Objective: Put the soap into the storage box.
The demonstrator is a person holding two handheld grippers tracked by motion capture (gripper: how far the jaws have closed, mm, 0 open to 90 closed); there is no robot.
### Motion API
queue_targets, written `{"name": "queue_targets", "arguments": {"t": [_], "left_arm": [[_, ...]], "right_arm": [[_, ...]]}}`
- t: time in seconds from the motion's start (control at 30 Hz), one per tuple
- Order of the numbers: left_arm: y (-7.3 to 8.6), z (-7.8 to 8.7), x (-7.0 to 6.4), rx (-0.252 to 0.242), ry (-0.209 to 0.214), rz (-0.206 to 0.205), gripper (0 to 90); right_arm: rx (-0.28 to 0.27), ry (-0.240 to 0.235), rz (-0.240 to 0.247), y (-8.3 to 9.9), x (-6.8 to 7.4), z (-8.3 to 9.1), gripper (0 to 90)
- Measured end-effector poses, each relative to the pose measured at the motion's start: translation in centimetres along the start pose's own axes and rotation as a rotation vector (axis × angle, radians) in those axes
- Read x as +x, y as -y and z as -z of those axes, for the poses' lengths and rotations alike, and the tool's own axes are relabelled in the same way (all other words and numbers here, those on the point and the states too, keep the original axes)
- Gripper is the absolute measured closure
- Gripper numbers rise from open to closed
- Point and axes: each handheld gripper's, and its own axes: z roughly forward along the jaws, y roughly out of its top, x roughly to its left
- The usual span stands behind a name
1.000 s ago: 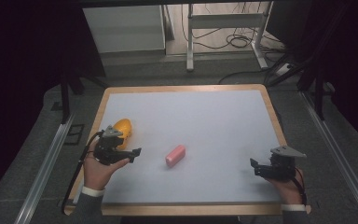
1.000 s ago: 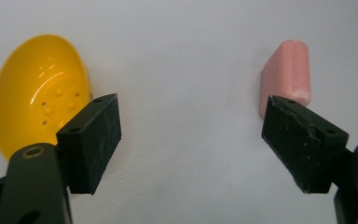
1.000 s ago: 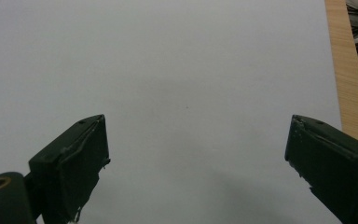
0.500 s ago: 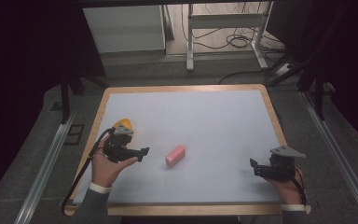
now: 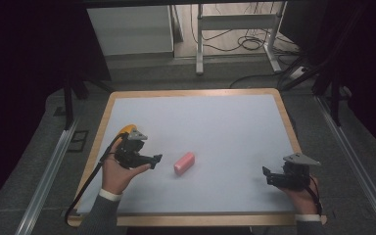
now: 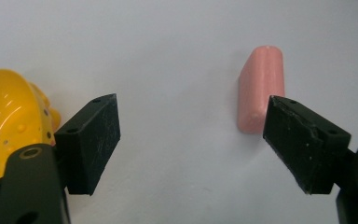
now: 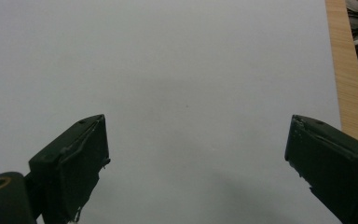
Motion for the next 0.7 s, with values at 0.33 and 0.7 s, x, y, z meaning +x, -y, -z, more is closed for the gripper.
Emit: {"name": "queue_targets", "arguments": {"t": [0.33, 0.7], "left_arm": [[-1.2, -1.2, -1.3, 0.031, 0.011, -0.035, 19.1], [-1.9, -2.7, -2.5, 0.056, 0.025, -0.053, 19.0]], "right_arm": [[-0.001, 0.001, 0.001, 0.0, -0.1, 0.1, 5.8], [-0.001, 0.004, 0.001, 0.1, -0.2, 0.1, 5.8]]}}
